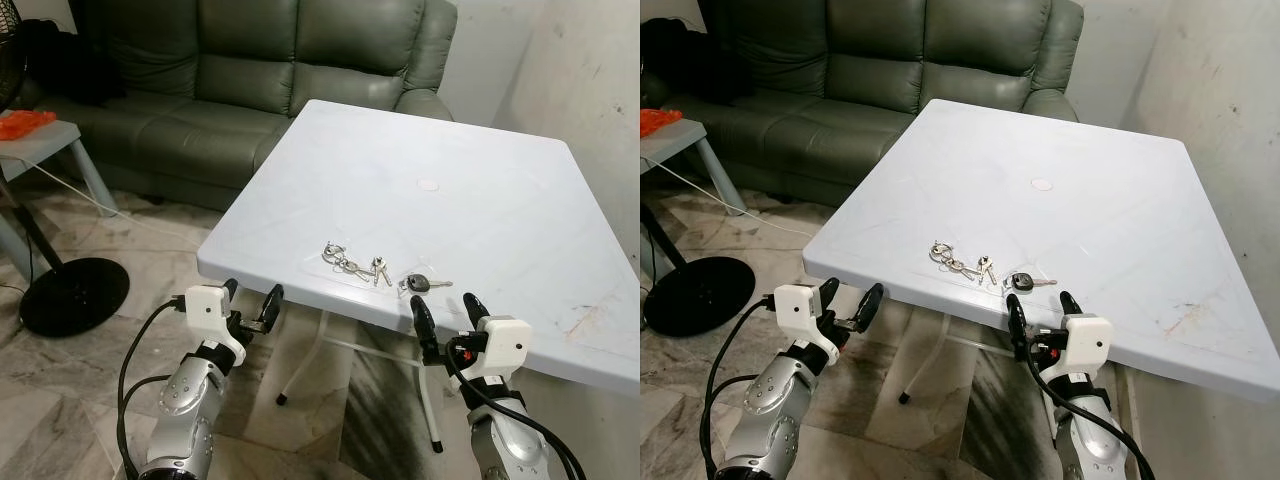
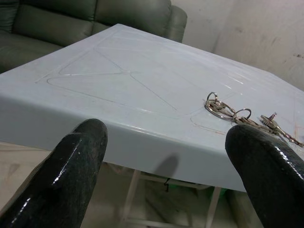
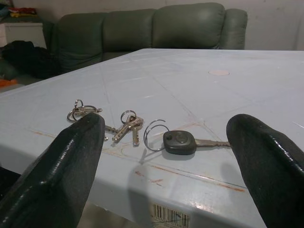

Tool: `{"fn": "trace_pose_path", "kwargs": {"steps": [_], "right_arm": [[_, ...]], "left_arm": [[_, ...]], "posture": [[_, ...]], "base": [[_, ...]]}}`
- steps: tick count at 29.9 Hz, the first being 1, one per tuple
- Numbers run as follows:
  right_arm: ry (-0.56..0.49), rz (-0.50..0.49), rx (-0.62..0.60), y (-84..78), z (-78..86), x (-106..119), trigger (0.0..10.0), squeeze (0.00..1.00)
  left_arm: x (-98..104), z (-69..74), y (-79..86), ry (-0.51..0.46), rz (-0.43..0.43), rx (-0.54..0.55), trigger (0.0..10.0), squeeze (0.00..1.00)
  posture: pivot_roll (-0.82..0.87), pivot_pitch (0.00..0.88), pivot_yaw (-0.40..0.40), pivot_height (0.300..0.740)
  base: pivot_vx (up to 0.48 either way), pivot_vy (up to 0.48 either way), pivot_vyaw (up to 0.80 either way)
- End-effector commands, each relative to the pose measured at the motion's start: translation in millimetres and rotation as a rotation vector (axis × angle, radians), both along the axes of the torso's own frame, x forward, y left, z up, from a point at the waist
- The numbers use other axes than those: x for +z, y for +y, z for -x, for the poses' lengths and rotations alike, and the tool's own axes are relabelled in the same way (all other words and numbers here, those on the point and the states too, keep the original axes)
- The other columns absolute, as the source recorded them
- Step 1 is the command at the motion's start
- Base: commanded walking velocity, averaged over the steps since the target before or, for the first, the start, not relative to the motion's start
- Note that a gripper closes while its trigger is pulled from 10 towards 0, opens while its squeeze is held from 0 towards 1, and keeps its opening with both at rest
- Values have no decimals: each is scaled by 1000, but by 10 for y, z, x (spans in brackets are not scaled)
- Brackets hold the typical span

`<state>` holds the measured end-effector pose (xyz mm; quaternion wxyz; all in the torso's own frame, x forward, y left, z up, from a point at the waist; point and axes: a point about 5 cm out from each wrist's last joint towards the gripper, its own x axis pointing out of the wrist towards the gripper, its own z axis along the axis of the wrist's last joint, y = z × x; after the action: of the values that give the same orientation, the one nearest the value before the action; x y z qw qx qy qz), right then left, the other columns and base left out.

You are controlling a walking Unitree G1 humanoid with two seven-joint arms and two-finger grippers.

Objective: Hang keys on a hook

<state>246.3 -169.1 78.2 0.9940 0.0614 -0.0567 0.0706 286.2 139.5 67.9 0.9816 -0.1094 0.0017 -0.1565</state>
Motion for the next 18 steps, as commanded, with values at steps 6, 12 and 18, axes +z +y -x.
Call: {"fn": "trace_pose_path", "kwargs": {"steps": [6, 12, 18], "right_arm": [[-21, 2, -12, -22, -20, 45, 10000, 0], [-22, 1, -12, -21, -19, 45, 10000, 0], [-21, 1, -11, -22, -26, 47, 10000, 0]], "left_arm": [[-7, -6, 1, 7, -8, 1, 10000, 0], [-6, -4, 0, 7, -8, 1, 10000, 0], [-2, -10, -4, 6, -9, 2, 10000, 0]], "posture": [[13, 0, -64, 740], [13, 0, -63, 740], [15, 0, -66, 740]], "base": [[0, 0, 0], [0, 0, 0], [0, 0, 0]]}}
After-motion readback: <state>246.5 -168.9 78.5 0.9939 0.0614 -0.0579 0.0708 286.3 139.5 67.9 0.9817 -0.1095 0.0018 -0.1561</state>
